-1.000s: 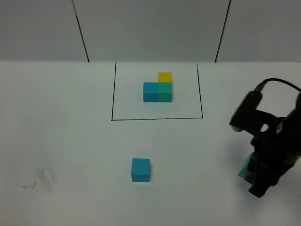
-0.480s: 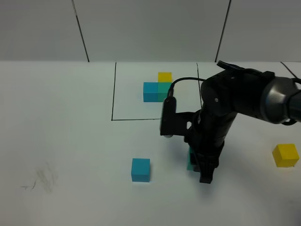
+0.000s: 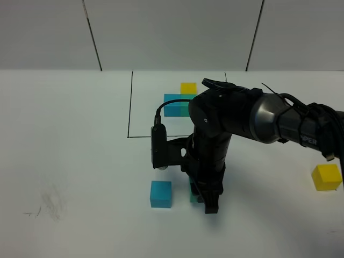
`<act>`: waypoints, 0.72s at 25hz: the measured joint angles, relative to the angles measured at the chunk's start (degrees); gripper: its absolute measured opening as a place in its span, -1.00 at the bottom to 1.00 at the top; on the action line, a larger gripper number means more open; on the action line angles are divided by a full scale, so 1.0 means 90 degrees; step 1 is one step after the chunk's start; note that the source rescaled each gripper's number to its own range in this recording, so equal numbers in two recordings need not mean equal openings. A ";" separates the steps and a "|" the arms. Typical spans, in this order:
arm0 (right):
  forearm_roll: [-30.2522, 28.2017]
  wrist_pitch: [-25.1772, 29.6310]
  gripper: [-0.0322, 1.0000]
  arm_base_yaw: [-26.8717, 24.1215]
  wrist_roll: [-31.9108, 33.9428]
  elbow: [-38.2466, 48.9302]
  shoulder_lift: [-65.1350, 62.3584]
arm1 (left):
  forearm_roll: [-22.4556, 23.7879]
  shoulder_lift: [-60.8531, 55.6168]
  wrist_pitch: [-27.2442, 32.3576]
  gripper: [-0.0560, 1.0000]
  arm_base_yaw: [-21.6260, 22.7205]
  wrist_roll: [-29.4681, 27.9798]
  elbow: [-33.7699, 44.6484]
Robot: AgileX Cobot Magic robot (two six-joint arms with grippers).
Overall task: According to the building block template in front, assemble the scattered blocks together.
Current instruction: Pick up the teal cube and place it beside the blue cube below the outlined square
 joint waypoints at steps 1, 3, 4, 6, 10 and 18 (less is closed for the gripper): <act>-0.0006 0.0076 -0.34 0.0000 0.0085 -0.0082 0.0081 | 0.0000 0.0000 0.0000 -0.19 0.0000 0.0000 0.0000; -0.0034 0.0162 -0.34 0.0000 0.0255 -0.0278 0.0211 | 0.0000 0.0000 0.0000 -0.19 0.0000 0.0000 0.0000; -0.0062 0.0179 -0.34 0.0000 0.0318 -0.0355 0.0257 | 0.0005 0.0000 0.0000 -0.19 0.0000 0.0000 0.0000; -0.0093 0.0187 -0.34 0.0000 0.0364 -0.0424 0.0291 | 0.0005 0.0000 0.0000 -0.19 0.0000 0.0000 0.0000; -0.0101 0.0180 -0.34 0.0002 0.0369 -0.0439 0.0291 | 0.0005 0.0000 0.0000 -0.19 0.0000 0.0000 0.0000; -0.0006 -0.0114 -0.34 0.0167 0.0383 -0.0439 0.0338 | 0.0005 0.0000 0.0000 -0.19 0.0000 0.0000 0.0000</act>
